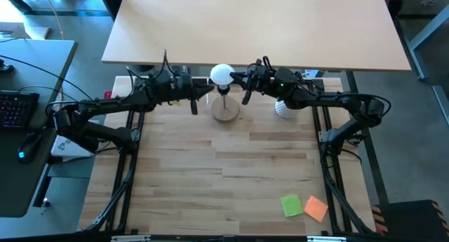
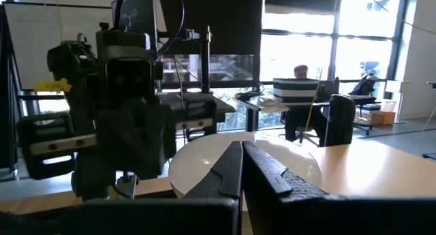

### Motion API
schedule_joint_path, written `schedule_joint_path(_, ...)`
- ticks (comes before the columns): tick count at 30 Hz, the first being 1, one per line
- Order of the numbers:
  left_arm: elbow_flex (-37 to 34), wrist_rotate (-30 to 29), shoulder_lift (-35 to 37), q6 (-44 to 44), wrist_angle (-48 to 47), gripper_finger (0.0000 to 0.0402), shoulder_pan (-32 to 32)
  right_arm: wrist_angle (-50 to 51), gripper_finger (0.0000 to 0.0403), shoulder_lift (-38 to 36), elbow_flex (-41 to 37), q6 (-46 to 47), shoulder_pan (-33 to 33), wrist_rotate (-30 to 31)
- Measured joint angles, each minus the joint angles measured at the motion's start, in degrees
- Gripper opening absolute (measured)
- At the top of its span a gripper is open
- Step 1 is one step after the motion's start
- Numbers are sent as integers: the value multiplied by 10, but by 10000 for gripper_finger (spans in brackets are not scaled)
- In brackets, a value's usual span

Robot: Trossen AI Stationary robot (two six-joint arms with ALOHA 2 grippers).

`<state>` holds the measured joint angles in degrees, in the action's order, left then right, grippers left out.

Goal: Screw lightbulb
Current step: Remove the lightbulb from the lamp

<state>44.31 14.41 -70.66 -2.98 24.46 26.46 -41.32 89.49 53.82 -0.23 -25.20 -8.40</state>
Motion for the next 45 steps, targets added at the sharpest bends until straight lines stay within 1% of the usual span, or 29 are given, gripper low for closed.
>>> schedule_joint_path(5, 1, -17, 0, -10, -3, 0, -20, 2, 0, 0, 0, 3, 0, 13)
schedule_joint_path(10, 1, -28, 2, -16, -6, 0, -24, -10, 0, 1, -2, 3, 0, 57)
schedule_joint_path(14, 1, -29, 2, -16, -12, 0, -24, -16, 0, -2, -2, 3, 1, 115)
schedule_joint_path(16, 1, -30, 2, -16, -14, 0, -24, -16, 0, -3, -2, 0, -1, 129)
schedule_joint_path(19, 1, -33, 2, -16, -18, 0, -24, -12, 0, -8, -2, 0, -4, 129)
schedule_joint_path(26, 1, -64, 2, -18, -31, 0, -23, 24, 0, -32, -4, -13, -3, 128)
schedule_joint_path(30, 1, -64, 3, -18, -34, 0, -23, 52, 0, -47, -4, -22, -3, 129)
schedule_joint_path(33, 1, -64, 3, -18, -38, 0, -23, 66, 0, -53, -4, -37, -4, 153)
schedule_joint_path(35, 1, -64, 3, -17, -37, 0, -23, 70, 0, -55, -4, -43, -6, 157)
schedule_joint_path(41, 1, -65, 3, -17, -37, 0, -23, 93, 0, -54, -5, -43, -23, 156)
schedule_joint_path(45, 1, -65, 3, -17, -37, 0, -23, 98, 0, -54, -5, -43, -37, 140)
